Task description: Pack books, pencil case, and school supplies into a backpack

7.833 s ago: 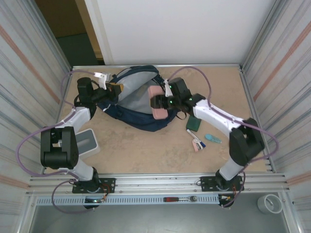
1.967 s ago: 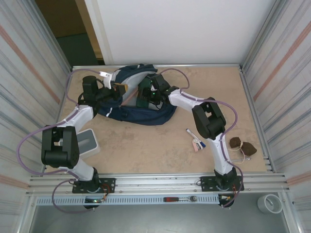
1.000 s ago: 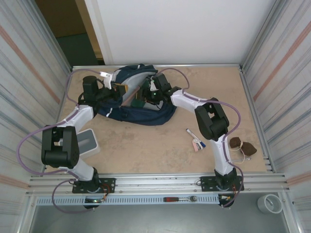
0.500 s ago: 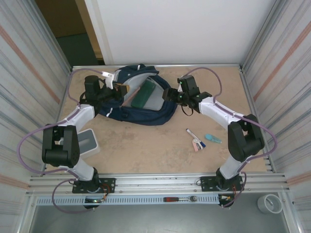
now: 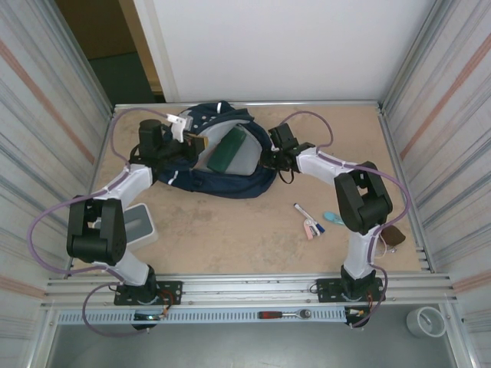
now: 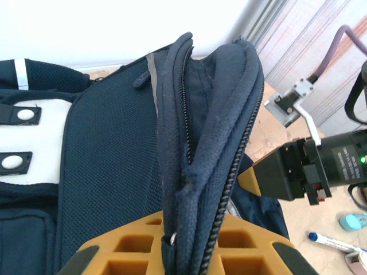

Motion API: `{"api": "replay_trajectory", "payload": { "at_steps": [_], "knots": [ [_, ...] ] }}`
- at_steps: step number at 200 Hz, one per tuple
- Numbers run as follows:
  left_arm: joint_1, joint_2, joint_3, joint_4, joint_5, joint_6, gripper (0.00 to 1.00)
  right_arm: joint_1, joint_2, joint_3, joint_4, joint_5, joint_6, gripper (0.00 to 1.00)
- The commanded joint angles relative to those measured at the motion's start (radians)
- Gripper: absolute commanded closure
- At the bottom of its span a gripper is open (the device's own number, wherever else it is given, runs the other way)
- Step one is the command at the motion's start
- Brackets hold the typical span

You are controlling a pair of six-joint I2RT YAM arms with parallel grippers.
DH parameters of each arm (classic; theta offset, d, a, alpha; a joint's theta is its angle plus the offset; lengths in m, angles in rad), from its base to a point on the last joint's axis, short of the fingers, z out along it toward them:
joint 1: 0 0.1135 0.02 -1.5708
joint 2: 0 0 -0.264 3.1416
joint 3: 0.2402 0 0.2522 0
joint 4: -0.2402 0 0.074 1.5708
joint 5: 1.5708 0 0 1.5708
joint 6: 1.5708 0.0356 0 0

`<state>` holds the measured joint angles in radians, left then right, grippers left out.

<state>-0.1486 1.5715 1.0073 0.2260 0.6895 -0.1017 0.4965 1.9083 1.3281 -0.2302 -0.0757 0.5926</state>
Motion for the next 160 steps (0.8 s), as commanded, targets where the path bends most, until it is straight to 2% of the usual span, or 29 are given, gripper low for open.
{"api": "replay_trajectory", "payload": {
  "at_steps": [1,19,47,66,91,108,127,160],
  "knots": [
    [-0.09,-0.077,-0.022,-0.086,-0.049,0.066,0.84,-0.01,-0.123,-0.011,0.015,-0.058,-0.022,0.92],
    [-0.164,-0.11,-0.057,-0.143,-0.144,0.126,0.84,-0.036,-0.187,-0.033,0.027,-0.139,-0.025,1.0],
    [-0.267,-0.142,-0.123,-0.173,-0.253,0.2,0.81,-0.102,-0.17,-0.017,0.036,-0.318,-0.01,1.0],
    [-0.313,-0.128,-0.146,-0.161,-0.244,0.216,0.76,-0.144,-0.112,0.016,0.043,-0.412,0.01,1.0],
    [-0.375,-0.082,-0.123,-0.173,-0.211,0.246,0.62,-0.183,-0.037,0.085,0.034,-0.482,0.004,1.0],
    [-0.402,-0.085,-0.098,-0.218,-0.188,0.286,0.54,-0.211,0.008,0.155,-0.031,-0.47,-0.037,1.0],
    [-0.404,-0.161,-0.121,-0.215,-0.17,0.306,0.46,-0.245,0.051,0.231,-0.099,-0.442,-0.08,0.98],
    [-0.4,-0.338,-0.19,-0.212,-0.306,0.402,0.34,-0.283,0.128,0.373,-0.218,-0.347,-0.141,0.9]
  ]
}}
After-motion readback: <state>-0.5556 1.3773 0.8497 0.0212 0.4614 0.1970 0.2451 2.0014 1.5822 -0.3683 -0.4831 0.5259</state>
